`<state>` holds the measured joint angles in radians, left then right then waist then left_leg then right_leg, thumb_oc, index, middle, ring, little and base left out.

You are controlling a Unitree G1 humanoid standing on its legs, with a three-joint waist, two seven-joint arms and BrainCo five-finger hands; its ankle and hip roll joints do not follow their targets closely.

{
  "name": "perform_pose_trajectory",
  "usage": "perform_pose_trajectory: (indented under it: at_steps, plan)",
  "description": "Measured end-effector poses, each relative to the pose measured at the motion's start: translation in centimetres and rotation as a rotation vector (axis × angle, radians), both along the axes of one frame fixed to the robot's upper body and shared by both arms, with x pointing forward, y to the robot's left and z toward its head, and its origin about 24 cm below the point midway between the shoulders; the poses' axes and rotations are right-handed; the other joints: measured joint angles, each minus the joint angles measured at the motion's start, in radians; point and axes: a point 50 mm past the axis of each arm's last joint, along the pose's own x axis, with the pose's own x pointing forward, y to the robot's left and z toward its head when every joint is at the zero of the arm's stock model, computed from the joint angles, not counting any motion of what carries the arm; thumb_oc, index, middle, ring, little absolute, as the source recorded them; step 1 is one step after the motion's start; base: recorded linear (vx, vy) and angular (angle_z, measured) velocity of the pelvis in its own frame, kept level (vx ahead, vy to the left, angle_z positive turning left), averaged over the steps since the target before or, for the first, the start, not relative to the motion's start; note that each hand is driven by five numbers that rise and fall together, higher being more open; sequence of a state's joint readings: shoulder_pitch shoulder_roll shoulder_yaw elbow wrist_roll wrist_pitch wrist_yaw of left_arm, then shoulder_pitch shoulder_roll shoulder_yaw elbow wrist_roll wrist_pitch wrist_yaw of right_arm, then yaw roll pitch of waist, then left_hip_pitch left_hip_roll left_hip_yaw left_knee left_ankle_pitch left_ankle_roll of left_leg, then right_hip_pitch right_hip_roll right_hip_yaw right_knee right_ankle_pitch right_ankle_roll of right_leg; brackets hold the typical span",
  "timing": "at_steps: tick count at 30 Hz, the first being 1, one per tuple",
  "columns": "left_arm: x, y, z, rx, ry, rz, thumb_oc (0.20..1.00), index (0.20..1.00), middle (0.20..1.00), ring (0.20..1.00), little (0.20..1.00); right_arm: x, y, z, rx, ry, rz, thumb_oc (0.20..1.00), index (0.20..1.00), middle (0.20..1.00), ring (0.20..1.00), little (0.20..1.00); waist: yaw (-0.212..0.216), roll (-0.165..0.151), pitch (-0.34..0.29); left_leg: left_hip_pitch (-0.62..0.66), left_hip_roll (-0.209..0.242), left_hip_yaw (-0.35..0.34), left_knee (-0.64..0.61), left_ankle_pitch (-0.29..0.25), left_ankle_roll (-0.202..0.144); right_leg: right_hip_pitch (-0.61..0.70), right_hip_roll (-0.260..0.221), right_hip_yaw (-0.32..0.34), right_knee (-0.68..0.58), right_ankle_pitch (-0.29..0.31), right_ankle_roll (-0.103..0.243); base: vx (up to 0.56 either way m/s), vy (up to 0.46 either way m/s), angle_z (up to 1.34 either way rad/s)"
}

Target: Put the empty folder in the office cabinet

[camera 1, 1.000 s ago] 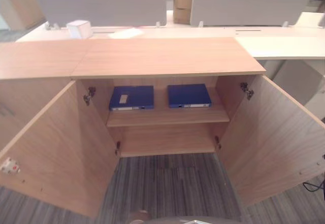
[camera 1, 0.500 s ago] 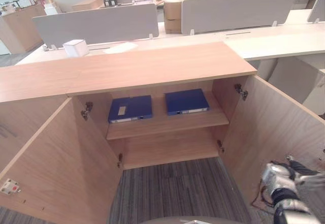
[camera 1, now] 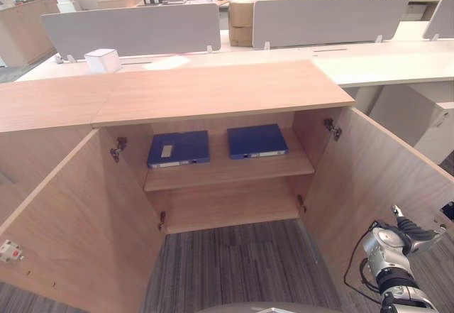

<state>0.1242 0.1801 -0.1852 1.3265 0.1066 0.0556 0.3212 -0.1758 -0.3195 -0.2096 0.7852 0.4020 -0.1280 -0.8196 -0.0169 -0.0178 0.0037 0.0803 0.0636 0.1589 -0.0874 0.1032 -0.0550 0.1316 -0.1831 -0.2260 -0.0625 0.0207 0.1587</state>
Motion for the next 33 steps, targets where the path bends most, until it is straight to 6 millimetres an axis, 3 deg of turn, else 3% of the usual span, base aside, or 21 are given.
perform_pose_trajectory:
  at_steps: [3, 6, 7, 8, 11, 13, 19, 22, 28, 33]
  plan:
    - [-0.4, -0.1, 0.0, 0.001, 0.014, -0.009, 1.0, 1.0, 1.0, 1.0, 1.0, 0.2, -1.4, 0.9, -0.085, 0.085, -0.084, 1.0, 1.0, 1.0, 1.0, 1.0, 0.006, 0.002, 0.0, 0.007, 0.001, -0.004, 0.0, 0.0, -0.001, 0.021, 0.005, -0.003, -0.025, 0.01, -0.002, 0.05, -0.018, 0.02]
    - [-0.4, -0.1, 0.0, 0.001, 0.014, -0.009, 1.0, 1.0, 1.0, 1.0, 1.0, 0.2, -1.4, 0.9, -0.085, 0.085, -0.084, 1.0, 1.0, 1.0, 1.0, 1.0, 0.006, 0.002, 0.0, 0.007, 0.001, -0.004, 0.0, 0.0, -0.001, 0.021, 0.005, -0.003, -0.025, 0.01, -0.002, 0.01, -0.003, 0.02]
    - [0.1, -0.2, 0.0, 0.013, 0.007, -0.072, 1.0, 1.0, 1.0, 1.0, 1.0, -1.8, -6.9, 2.4, -0.225, 0.376, -0.308, 1.0, 1.0, 1.0, 1.0, 1.0, 0.03, 0.005, -0.002, 0.011, 0.001, -0.008, 0.0, 0.001, -0.002, 0.028, 0.005, -0.005, -0.024, 0.01, -0.002, 0.02, -0.025, 0.06]
    - [-0.2, -0.2, 0.0, 0.014, 0.013, -0.077, 1.0, 1.0, 1.0, 1.0, 1.0, -2.3, -8.8, 4.2, -0.277, 0.397, -0.387, 1.0, 1.0, 1.0, 1.0, 1.0, 0.029, 0.006, -0.002, 0.011, 0.0, -0.009, 0.003, 0.001, -0.002, 0.028, 0.007, -0.006, -0.02, 0.013, -0.007, 0.04, -0.035, 0.04]
    - [-0.1, -0.2, 0.0, 0.021, 0.021, -0.089, 1.0, 1.0, 1.0, 1.0, 1.0, -1.9, -8.9, 4.6, -0.28, 0.456, -0.402, 1.0, 1.0, 1.0, 1.0, 1.0, 0.018, -0.001, -0.003, 0.012, 0.004, -0.009, 0.009, 0.001, -0.002, 0.029, 0.011, -0.005, -0.022, 0.013, -0.008, 0.03, -0.018, -0.01]
    - [0.6, -0.2, 0.0, 0.039, 0.001, -0.111, 1.0, 1.0, 1.0, 1.0, 1.0, -2.7, -9.6, 4.9, -0.246, 0.518, -0.472, 1.0, 1.0, 1.0, 1.0, 1.0, 0.025, -0.003, -0.004, 0.011, 0.003, -0.011, 0.007, 0.002, -0.004, 0.029, 0.011, -0.007, -0.022, 0.012, -0.007, 0.03, -0.021, 0.03]
    - [0.5, 0.0, 0.1, 0.048, 0.004, -0.097, 1.0, 1.0, 1.0, 1.0, 1.0, -2.7, -9.7, 4.5, -0.125, 0.437, -0.48, 1.0, 1.0, 1.0, 1.0, 1.0, 0.018, -0.009, -0.005, 0.01, 0.003, -0.008, 0.001, -0.003, -0.011, 0.026, 0.01, -0.006, -0.022, 0.008, -0.005, 0.02, -0.012, -0.01]
    - [-0.4, 0.1, 0.1, 0.045, 0.016, -0.055, 1.0, 1.0, 1.0, 1.0, 1.0, -1.7, -10.0, 5.0, -0.059, 0.284, -0.43, 1.0, 1.0, 1.0, 1.0, 1.0, 0.019, -0.008, -0.005, 0.007, 0.004, -0.007, 0.003, -0.002, -0.01, 0.022, 0.01, -0.004, -0.021, 0.008, -0.005, 0.0, 0.0, 0.0]
    - [-1.5, 0.3, 0.1, 0.037, 0.028, 0.016, 1.0, 1.0, 1.0, 1.0, 1.0, -1.9, -9.4, 3.3, 0.057, 0.019, -0.284, 1.0, 1.0, 1.0, 1.0, 1.0, -0.01, 0.004, -0.009, 0.006, 0.004, 0.001, 0.001, 0.002, -0.004, 0.017, 0.01, 0.001, -0.021, 0.015, -0.01, 0.0, -0.013, -0.05]
    - [-0.6, 0.3, 0.1, -0.028, -0.008, -0.001, 1.0, 1.0, 1.0, 1.0, 1.0, -2.4, -9.2, 1.9, 0.229, -0.163, -0.2, 1.0, 1.0, 1.0, 1.0, 1.0, -0.007, 0.009, -0.009, 0.001, 0.011, -0.001, 0.0, -0.001, -0.008, 0.02, 0.014, -0.001, -0.025, 0.015, -0.007, 0.0, 0.0, 0.0]
